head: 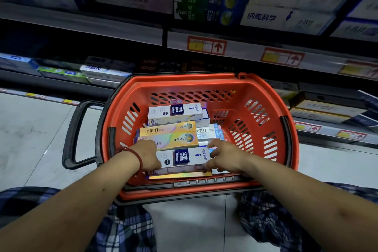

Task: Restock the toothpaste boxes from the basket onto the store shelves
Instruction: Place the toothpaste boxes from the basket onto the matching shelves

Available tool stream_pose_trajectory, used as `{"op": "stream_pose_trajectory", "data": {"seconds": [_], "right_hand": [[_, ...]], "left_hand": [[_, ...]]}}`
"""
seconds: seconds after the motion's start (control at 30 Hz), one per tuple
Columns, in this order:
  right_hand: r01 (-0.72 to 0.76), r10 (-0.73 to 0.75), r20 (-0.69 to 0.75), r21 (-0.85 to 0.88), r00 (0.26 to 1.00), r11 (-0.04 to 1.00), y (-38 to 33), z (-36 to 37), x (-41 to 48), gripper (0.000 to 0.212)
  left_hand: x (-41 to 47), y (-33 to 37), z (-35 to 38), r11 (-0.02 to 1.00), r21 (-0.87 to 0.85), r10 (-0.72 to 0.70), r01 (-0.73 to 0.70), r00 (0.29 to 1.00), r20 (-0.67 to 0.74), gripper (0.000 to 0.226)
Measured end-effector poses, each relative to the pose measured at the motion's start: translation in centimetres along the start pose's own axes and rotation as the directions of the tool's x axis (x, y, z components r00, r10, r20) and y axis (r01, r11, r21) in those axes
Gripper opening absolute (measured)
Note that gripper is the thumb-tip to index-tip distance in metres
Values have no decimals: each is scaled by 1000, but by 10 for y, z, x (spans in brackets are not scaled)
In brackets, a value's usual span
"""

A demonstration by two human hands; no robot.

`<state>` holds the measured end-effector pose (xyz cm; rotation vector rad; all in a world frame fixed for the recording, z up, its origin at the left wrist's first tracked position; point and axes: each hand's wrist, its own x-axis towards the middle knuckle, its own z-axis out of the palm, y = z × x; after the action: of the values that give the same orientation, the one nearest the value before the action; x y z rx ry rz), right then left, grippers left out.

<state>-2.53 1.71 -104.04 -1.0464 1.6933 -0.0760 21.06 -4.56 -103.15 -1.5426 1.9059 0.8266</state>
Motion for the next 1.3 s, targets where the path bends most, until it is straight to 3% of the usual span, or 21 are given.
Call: {"op": "stream_pose_trajectory", "data": {"seconds": [0.13, 0.2, 0.3, 0.4, 0.57, 0.67, 0.73, 0.87, 1.0, 1.1, 1.17, 1.3], "right_hand": [[-37, 44, -37, 188, 998, 981, -1, 2, 3, 72], [-52, 77, -81, 269, 994, 962, -4, 0, 1, 57], [-22, 90, -190, 333, 978, 943, -13, -7, -4, 19], [61, 55, -307, 355, 950, 933, -19, -18, -4, 7], [163, 38, -368, 500, 929, 850, -35, -43, -10, 8], [222, 20, -393, 560, 919, 799, -44, -59, -13, 31], [244, 12, -389, 602, 921, 760, -48, -68, -15, 50], [229, -32, -299, 653, 954, 722, -56, -80, -25, 33], [295, -52, -343, 709, 938, 641, -58, -84, -30, 43], [365, -157, -351, 671, 923, 646, -60, -87, -34, 52], [428, -239, -369, 612, 898, 665, -62, -88, -36, 51], [537, -381, -402, 416, 833, 734, -69, -84, -46, 43]], "left_hand": [[3, -2, 1, 908, -406, -98, 101, 995, 30, 28], [4, -4, 4, 829, -540, -131, 143, 989, 62, 36], [5, -1, 8, 711, -690, -136, 132, 990, 49, 37], [6, 2, 4, 533, -838, -175, 118, 984, 27, 38], [5, 7, -18, 111, -993, -179, -30, 983, -50, 34], [-4, 12, -35, -94, -985, -143, -148, 981, -134, 43], [-11, 16, -46, -176, -964, -110, -198, 977, -180, 42], [-21, 16, -57, -209, -937, -17, -280, 959, -283, 45], [-27, 11, -65, -184, -922, 29, -341, 935, -352, 52], [-28, 13, -70, -307, -883, 41, -354, 922, -384, 38], [-29, 14, -72, -375, -865, 59, -333, 923, -380, 24], [-31, 10, -74, -350, -918, 114, -188, 964, -241, 40]]}}
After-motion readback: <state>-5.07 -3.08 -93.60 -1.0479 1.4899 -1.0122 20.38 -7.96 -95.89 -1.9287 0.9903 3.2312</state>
